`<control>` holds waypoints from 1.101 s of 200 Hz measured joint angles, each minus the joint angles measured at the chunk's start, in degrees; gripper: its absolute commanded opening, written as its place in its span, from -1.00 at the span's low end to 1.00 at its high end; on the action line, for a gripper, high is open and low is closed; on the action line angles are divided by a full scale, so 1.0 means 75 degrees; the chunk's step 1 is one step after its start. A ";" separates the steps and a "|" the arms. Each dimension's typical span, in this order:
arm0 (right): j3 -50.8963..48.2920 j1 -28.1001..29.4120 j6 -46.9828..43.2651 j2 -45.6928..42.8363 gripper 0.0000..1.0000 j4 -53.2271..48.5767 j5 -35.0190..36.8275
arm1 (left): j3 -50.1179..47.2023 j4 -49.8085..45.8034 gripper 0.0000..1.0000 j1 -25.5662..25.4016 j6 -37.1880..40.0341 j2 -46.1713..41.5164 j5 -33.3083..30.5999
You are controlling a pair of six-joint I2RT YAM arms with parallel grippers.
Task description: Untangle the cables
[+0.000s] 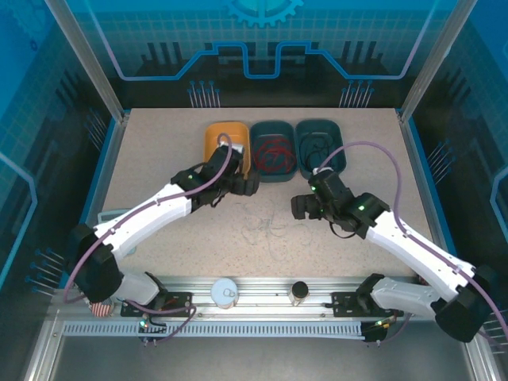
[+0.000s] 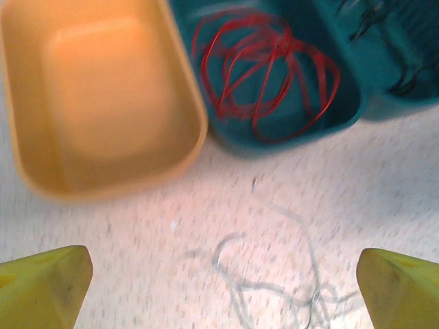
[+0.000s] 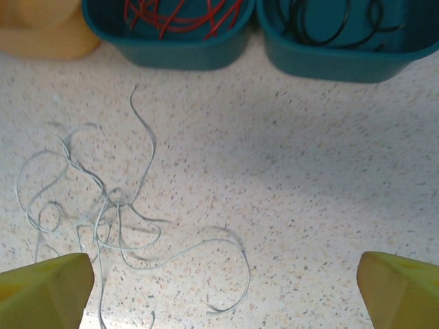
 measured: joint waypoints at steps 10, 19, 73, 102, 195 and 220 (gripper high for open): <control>0.0000 0.0079 0.0044 0.0198 1.00 0.0012 -0.0012 | -0.0408 -0.0032 0.98 0.0006 -0.0329 -0.0137 0.0035; 0.0000 0.0099 0.0096 0.0364 1.00 0.0017 -0.0026 | -0.0737 -0.0055 0.98 0.0009 -0.0618 -0.0213 0.0111; 0.0149 0.0128 0.0650 0.1416 0.98 -0.0017 -0.0096 | -0.2014 0.0382 0.78 0.0006 -0.1999 -0.0388 0.0947; 0.0411 0.0128 0.0866 0.1982 0.93 -0.0099 -0.0210 | -0.2087 0.0796 0.35 0.0006 -0.2337 -0.0291 0.1314; 0.0551 0.0134 0.1070 0.2882 0.72 0.0262 -0.0877 | -0.2081 0.1655 -0.16 0.0006 -0.2582 0.0886 0.2025; 0.0551 0.0169 0.1122 0.3025 0.65 0.0519 -0.1125 | -0.2081 0.1705 -0.32 0.0006 -0.2576 0.0979 0.2081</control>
